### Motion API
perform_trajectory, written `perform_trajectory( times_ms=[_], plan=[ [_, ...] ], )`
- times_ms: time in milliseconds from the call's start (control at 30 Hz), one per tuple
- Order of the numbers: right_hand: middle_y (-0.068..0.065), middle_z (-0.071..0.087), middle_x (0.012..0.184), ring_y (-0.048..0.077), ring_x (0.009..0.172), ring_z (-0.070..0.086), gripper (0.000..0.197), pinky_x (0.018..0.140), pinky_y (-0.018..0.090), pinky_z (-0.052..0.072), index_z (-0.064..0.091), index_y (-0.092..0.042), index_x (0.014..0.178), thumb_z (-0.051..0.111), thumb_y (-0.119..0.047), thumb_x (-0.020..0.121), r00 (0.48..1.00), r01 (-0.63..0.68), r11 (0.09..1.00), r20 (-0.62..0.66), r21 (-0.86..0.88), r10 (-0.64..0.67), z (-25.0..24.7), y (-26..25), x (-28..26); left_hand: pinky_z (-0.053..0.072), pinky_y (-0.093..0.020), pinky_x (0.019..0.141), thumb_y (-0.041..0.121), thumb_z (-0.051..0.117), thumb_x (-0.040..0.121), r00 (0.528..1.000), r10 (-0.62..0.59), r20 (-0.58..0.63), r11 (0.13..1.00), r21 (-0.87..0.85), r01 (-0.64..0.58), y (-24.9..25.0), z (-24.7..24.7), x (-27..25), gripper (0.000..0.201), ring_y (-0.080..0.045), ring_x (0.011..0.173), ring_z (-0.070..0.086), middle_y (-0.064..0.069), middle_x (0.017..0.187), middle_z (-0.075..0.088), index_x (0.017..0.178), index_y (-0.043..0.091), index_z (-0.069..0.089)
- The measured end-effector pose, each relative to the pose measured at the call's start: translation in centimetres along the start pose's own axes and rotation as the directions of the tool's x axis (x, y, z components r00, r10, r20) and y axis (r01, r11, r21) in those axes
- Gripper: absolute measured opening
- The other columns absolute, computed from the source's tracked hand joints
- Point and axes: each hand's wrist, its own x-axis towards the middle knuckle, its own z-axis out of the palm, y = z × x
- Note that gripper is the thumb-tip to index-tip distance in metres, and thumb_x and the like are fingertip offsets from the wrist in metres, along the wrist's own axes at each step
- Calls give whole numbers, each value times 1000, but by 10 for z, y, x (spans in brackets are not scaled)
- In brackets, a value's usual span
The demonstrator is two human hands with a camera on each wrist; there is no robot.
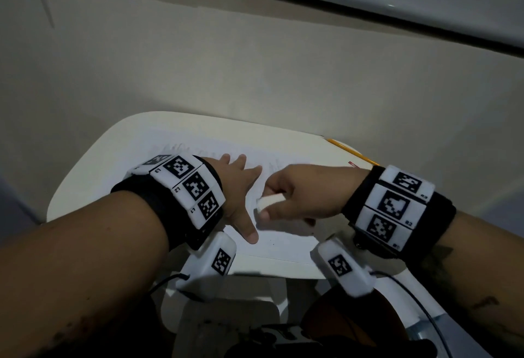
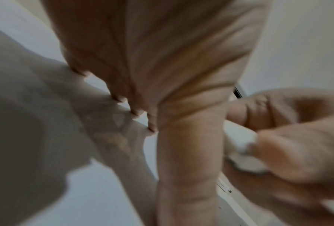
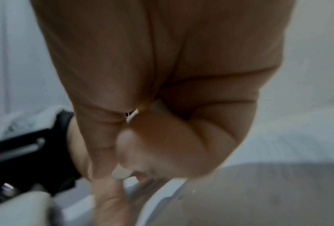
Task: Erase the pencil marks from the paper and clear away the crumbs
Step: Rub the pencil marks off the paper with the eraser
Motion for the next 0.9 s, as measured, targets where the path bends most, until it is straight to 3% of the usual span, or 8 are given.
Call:
perform_trajectory(
  times_ms=[100,167,267,333,433,567,767,900],
  plan=[
    [10,64,74,23,72,68,31,70,33,59,57,3,103,63,-27,94,957,-107,747,272,656,-101,20,8,-6,19,-62,115,79,77,46,1000,4,25,1000,23,-5,-2,-2,3,149,-36,149,-9,-6,163,-14,154,29,-14],
    [13,68,81,25,79,71,28,73,32,60,54,-3,99,63,-28,92,945,-185,536,298,824,-132,33,13,-7,18,-61,116,78,77,47,999,3,38,1000,18,-4,-3,-2,3,149,-36,149,-9,-6,163,-15,154,29,-15],
    [14,70,85,24,77,73,25,68,30,60,49,-6,107,57,-27,95,995,-82,273,65,958,69,36,23,2,20,-61,116,79,76,48,1000,10,28,1000,25,-11,-3,-2,3,149,-35,150,-8,-5,163,-14,154,29,-15],
    [14,69,93,24,84,72,26,74,30,60,47,-7,115,54,-26,100,958,93,186,-139,978,252,27,30,6,18,-61,116,79,76,49,999,3,42,1000,22,-4,-3,-3,1,148,-33,150,-9,-4,163,-16,153,29,-16],
    [19,69,100,29,90,71,26,79,35,59,46,-9,110,57,-28,96,964,156,62,-166,986,207,28,31,1,17,-61,116,78,75,51,999,0,41,999,34,-1,-2,-4,0,146,-32,150,-9,-4,163,-16,153,29,-16],
    [22,71,98,29,88,73,32,74,35,61,43,-7,114,55,-29,94,1000,21,77,-21,997,1,51,22,0,17,-60,117,78,75,51,999,-5,39,1000,25,4,-1,-4,0,146,-32,150,-10,-3,163,-17,153,30,-16],
    [16,69,102,24,91,72,41,79,32,60,48,-1,127,54,-32,100,907,237,0,-221,972,360,28,36,14,19,-61,116,82,72,50,1000,10,17,999,53,-11,-3,-2,-1,145,-31,151,-6,-3,164,-12,154,30,-15],
    [22,69,86,34,82,73,55,77,38,59,51,8,114,58,-40,88,987,-6,49,-2,999,159,31,36,-11,22,-62,114,80,73,51,1000,19,16,998,52,-20,-3,-3,-1,144,-33,150,-3,-4,164,-8,154,28,-12]
  ],
)
